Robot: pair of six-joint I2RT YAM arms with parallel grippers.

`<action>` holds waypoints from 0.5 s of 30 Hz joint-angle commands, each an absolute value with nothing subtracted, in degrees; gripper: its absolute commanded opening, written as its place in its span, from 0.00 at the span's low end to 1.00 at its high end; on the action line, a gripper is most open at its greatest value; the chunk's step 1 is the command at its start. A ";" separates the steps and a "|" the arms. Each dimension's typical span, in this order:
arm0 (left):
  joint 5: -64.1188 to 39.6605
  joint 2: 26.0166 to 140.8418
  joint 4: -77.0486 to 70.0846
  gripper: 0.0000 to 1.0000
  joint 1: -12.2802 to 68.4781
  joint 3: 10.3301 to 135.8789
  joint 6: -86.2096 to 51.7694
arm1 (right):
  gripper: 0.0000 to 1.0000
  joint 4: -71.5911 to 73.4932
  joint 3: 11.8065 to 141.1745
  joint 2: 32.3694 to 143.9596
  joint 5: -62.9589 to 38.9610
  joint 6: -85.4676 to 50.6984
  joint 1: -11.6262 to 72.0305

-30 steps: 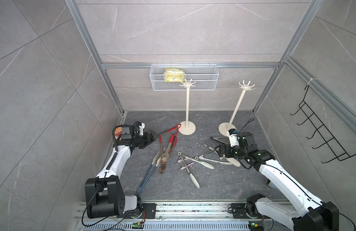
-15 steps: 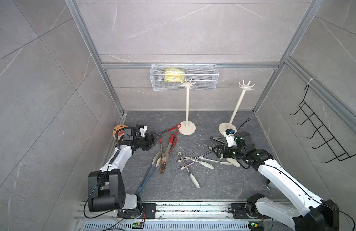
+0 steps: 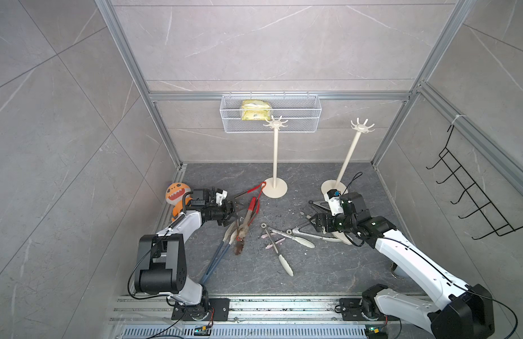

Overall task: Hang food tongs on kitchen utensil racks
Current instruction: Pick up the food tongs from the center of the board.

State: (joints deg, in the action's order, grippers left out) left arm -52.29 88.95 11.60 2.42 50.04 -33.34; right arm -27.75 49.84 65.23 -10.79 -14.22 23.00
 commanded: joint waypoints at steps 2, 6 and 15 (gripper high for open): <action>-57.40 91.11 10.49 0.79 4.03 50.90 -33.49 | 1.00 -26.97 51.68 66.08 -10.66 -15.34 23.73; -60.99 93.08 10.11 0.76 5.29 52.34 -33.39 | 1.00 -25.89 51.06 66.44 -10.52 -15.86 23.95; -64.07 98.36 17.10 0.38 5.36 57.54 -28.61 | 1.00 -24.84 49.67 67.74 -10.17 -16.39 24.44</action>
State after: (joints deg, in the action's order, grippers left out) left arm -60.62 97.89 14.37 5.28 54.89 -30.89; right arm -25.85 49.82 67.31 -10.70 -15.53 24.05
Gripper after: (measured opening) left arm 0.402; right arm 0.993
